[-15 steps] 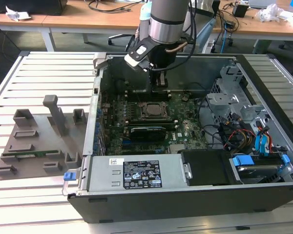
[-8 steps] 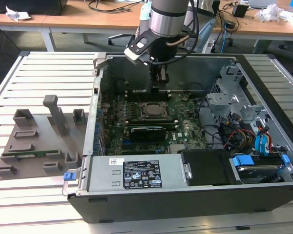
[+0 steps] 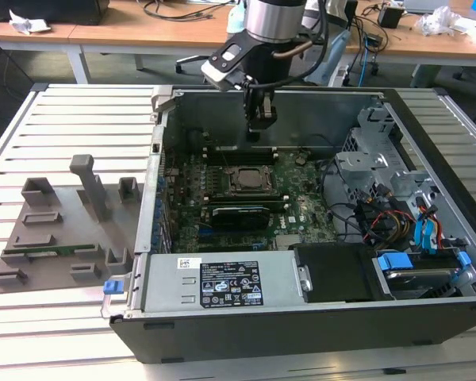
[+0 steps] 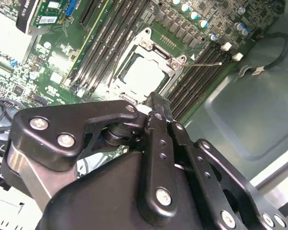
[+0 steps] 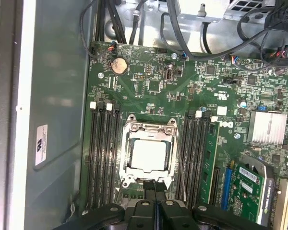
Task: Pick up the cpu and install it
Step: 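Close the cpu cover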
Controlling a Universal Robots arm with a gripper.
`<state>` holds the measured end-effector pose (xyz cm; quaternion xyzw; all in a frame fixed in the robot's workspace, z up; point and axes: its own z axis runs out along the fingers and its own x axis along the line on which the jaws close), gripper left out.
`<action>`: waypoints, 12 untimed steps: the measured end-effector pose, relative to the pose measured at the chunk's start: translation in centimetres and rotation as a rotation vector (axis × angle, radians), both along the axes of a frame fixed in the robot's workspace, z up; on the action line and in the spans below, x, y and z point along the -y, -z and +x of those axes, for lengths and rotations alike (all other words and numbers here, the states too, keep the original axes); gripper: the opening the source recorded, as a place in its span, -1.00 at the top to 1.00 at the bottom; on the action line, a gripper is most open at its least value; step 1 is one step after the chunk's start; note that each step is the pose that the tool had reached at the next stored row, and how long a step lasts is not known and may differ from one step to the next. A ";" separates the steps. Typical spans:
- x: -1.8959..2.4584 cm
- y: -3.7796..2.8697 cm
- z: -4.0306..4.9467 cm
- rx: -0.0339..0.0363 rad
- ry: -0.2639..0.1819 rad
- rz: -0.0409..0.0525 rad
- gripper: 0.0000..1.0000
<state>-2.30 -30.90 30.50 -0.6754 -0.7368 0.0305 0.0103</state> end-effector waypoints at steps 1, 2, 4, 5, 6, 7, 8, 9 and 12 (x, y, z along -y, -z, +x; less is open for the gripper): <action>0.00 -0.18 0.00 0.0001 0.000 0.0000 0.79; 0.00 -0.34 0.00 0.0000 0.000 0.0001 0.79; 0.00 -0.74 0.00 0.0000 0.000 0.0000 0.79; 0.00 -1.25 0.00 0.0000 0.000 0.0001 0.79; 0.00 -1.67 0.00 0.0000 0.000 0.0001 0.79; 0.00 -1.91 0.00 0.0000 0.000 0.0000 0.79; 0.00 -2.10 0.00 0.0000 0.000 0.0000 0.79; 0.00 -2.34 0.00 -0.0001 0.000 0.0000 0.79; 0.00 -2.86 0.00 0.0001 0.000 0.0002 0.79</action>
